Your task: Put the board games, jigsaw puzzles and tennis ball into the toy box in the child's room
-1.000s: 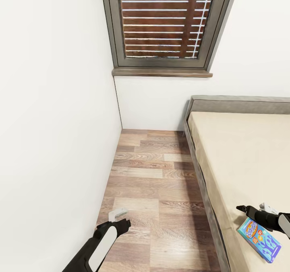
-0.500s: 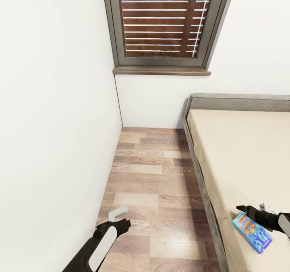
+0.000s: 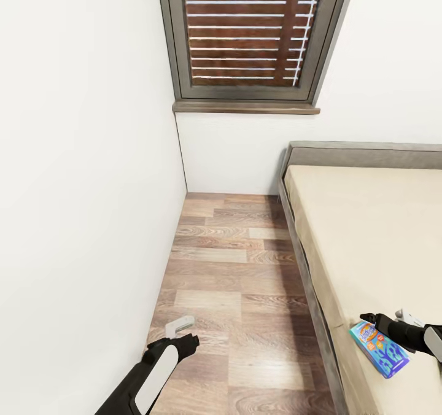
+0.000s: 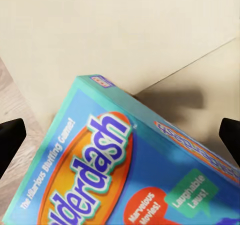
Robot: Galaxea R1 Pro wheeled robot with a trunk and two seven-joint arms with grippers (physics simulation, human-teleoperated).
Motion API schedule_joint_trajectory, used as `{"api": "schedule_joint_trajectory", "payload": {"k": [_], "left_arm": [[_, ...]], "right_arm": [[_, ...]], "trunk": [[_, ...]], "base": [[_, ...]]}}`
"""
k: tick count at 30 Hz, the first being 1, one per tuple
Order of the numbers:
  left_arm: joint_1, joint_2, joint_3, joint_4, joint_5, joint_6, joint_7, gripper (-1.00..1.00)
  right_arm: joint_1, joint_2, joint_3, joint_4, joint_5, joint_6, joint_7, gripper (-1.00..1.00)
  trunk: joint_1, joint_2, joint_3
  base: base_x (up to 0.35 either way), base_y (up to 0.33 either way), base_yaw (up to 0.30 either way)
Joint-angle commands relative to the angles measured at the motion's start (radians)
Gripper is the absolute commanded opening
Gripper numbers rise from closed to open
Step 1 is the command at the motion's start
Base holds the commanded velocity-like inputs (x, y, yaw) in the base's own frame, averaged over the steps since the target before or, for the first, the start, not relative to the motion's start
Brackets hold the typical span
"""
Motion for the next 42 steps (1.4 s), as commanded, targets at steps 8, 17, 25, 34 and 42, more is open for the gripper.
{"api": "schedule_joint_trajectory", "payload": {"k": [8, 17, 25, 34, 42], "left_arm": [[-0.001, 0.000, -0.002, -0.002, 0.009, 0.001, 0.009, 1.00], [-0.001, 0.000, -0.002, -0.002, 0.009, 0.001, 0.009, 1.00], [-0.001, 0.000, -0.002, -0.002, 0.009, 0.001, 0.009, 1.00], [-0.001, 0.000, -0.002, -0.002, 0.009, 0.001, 0.009, 1.00], [-0.001, 0.000, -0.002, -0.001, 0.009, 0.000, 0.009, 1.00]], "right_arm": [[0.001, 0.000, 0.001, 0.001, 0.004, 0.012, -0.003, 1.00], [0.001, 0.001, 0.002, 0.000, 0.004, 0.011, -0.003, 1.00], [0.001, 0.001, 0.003, -0.001, 0.004, 0.010, -0.003, 1.00], [0.001, 0.001, 0.003, -0.001, 0.004, 0.010, -0.003, 1.00], [0.001, 0.001, 0.003, -0.001, 0.004, 0.011, -0.003, 1.00]], "trunk": [[0.000, 0.000, -0.001], [0.000, 0.000, -0.001], [0.000, 0.000, -0.001], [0.000, 0.000, -0.001], [0.000, 0.000, -0.001]], "base": [[-0.009, 0.000, 0.000], [-0.003, 0.000, 0.000], [0.000, 0.000, 0.000], [0.000, 0.000, 0.006], [0.000, 0.000, 0.125]]}}
